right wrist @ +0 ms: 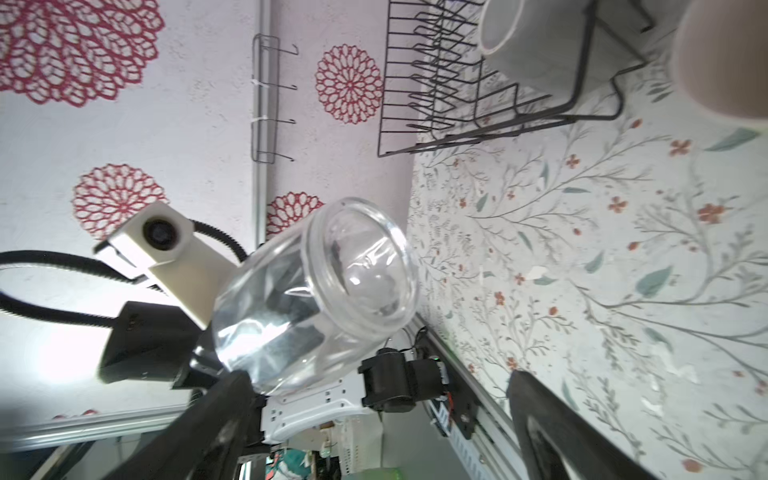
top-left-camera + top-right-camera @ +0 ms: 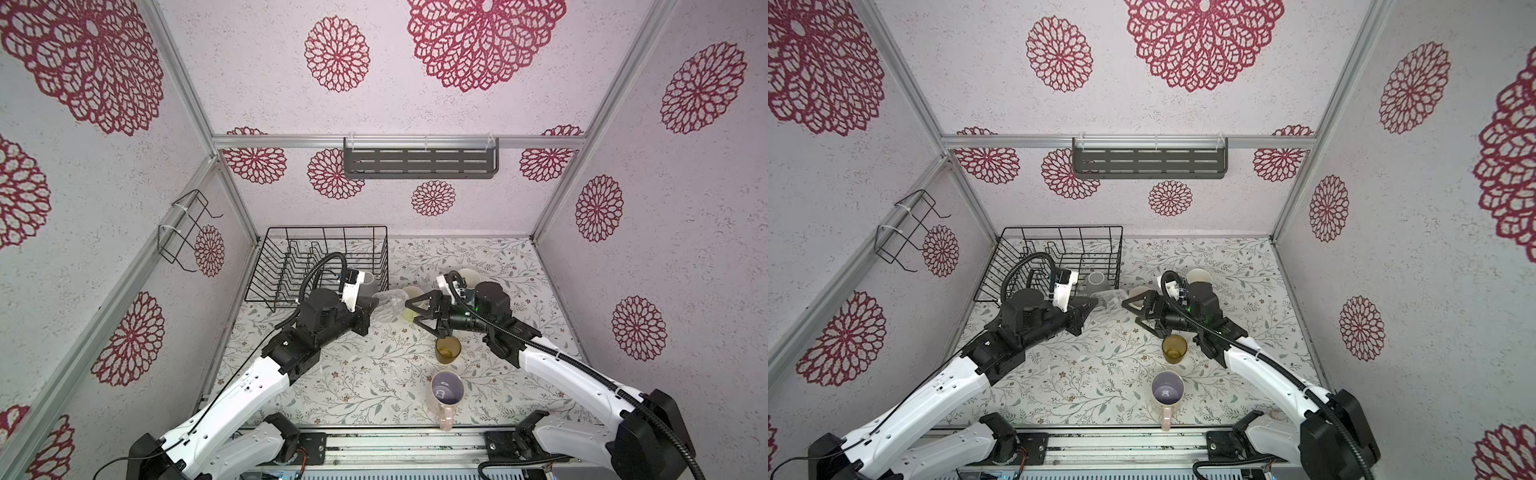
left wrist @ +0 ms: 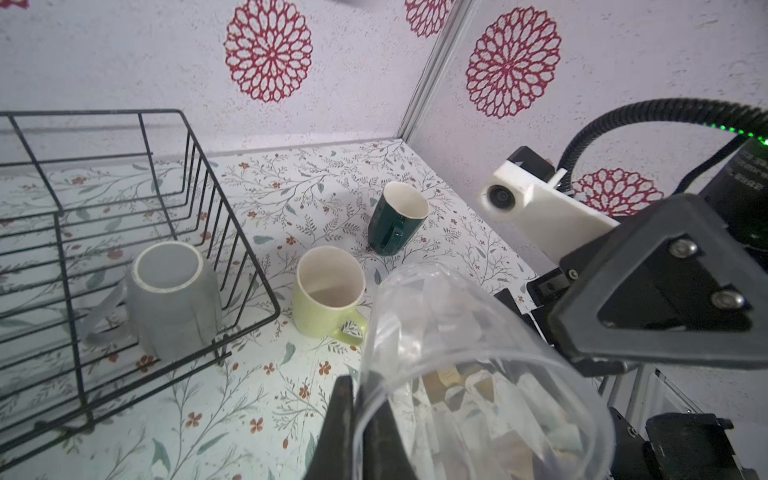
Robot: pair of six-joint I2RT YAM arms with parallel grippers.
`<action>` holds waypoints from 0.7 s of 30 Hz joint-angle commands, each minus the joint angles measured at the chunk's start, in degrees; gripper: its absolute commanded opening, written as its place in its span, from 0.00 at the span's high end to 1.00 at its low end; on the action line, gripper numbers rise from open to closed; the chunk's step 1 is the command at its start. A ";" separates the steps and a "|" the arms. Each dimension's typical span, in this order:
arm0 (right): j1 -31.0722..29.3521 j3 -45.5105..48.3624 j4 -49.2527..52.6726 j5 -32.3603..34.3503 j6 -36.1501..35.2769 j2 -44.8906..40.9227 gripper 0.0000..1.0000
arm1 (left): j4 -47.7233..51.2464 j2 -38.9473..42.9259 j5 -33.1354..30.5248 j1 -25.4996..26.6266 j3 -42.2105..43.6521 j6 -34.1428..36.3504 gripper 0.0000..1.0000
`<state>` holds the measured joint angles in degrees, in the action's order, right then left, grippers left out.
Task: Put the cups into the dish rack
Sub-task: 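Close the right gripper on the clear glass held by the left gripper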
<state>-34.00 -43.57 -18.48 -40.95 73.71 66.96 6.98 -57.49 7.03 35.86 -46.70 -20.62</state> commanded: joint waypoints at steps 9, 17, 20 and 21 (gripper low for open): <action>-0.32 -0.78 -26.65 -2.20 18.22 3.20 0.08 | -19.16 -0.94 11.96 -1.27 1.71 -2.00 1.00; -1.59 -3.51 -34.85 -3.57 21.27 7.20 0.20 | -25.70 -2.29 14.44 -3.04 3.25 -7.61 1.00; -1.69 -3.38 -35.76 -3.05 21.68 7.79 0.23 | -27.91 -3.09 15.18 -3.58 3.59 -8.99 1.00; -1.69 -3.37 -35.75 -2.86 21.35 7.99 0.25 | -28.20 -3.46 15.51 -3.73 3.63 -9.30 1.00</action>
<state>-35.42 -45.30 -48.64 -43.38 93.78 75.07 -15.51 -60.34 20.53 32.73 -43.20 -27.62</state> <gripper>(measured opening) 0.759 0.054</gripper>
